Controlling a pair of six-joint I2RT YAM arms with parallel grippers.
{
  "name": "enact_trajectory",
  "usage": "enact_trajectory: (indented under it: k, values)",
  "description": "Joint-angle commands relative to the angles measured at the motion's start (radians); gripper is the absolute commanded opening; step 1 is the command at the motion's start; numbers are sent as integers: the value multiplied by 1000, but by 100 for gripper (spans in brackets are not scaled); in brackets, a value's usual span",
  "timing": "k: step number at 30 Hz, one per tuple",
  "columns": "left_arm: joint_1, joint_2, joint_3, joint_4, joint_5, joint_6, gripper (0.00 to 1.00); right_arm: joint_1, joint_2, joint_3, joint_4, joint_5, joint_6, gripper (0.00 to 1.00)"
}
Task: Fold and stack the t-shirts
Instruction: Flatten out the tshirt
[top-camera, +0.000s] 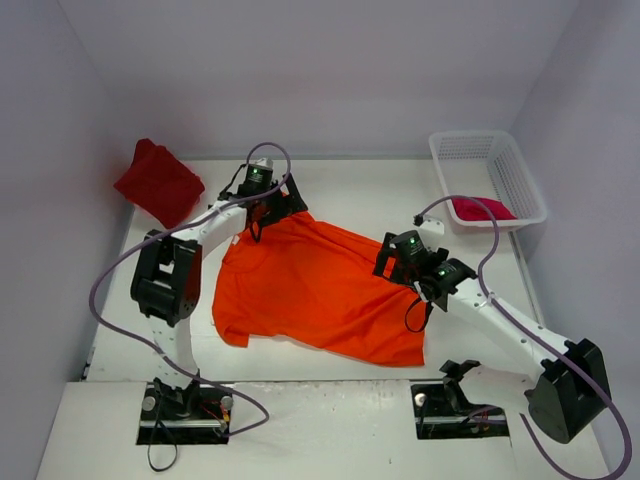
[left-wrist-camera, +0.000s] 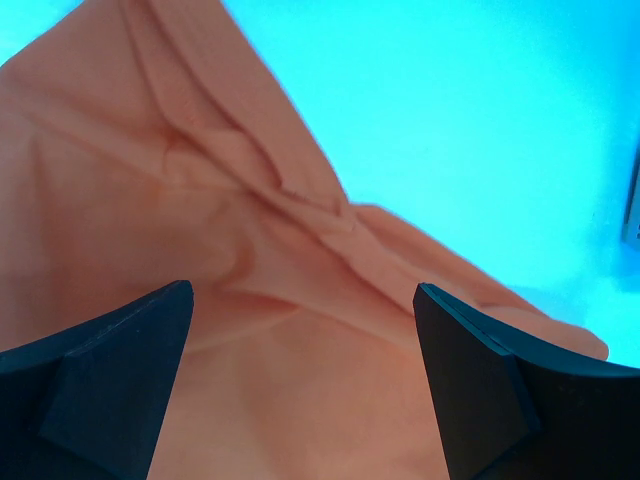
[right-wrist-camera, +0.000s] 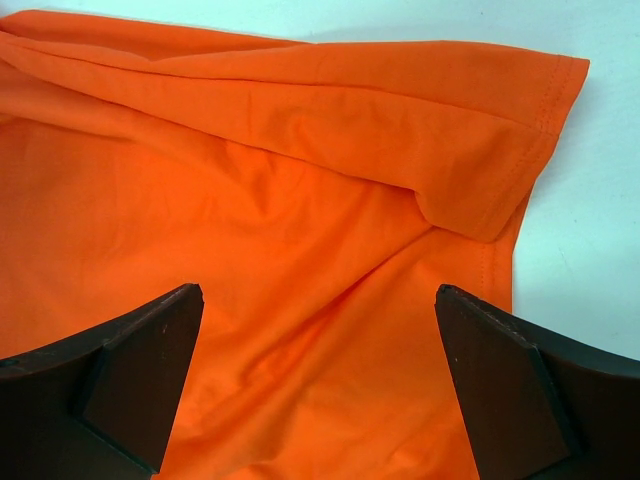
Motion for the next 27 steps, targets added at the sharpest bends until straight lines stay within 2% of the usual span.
enact_trajectory:
  k: [1, 13, 27]
  values:
    - [-4, 26, 96, 64, 35, 15, 87, -4, 4, 2, 10, 13, 20, 98]
    - [-6, 169, 166, 81, 33, 3, 87, -4, -1, -5, 10, 18, 12, 99]
    - [-18, 167, 163, 118, -28, 9, 87, -4, -6, -30, 17, 12, 14, 99]
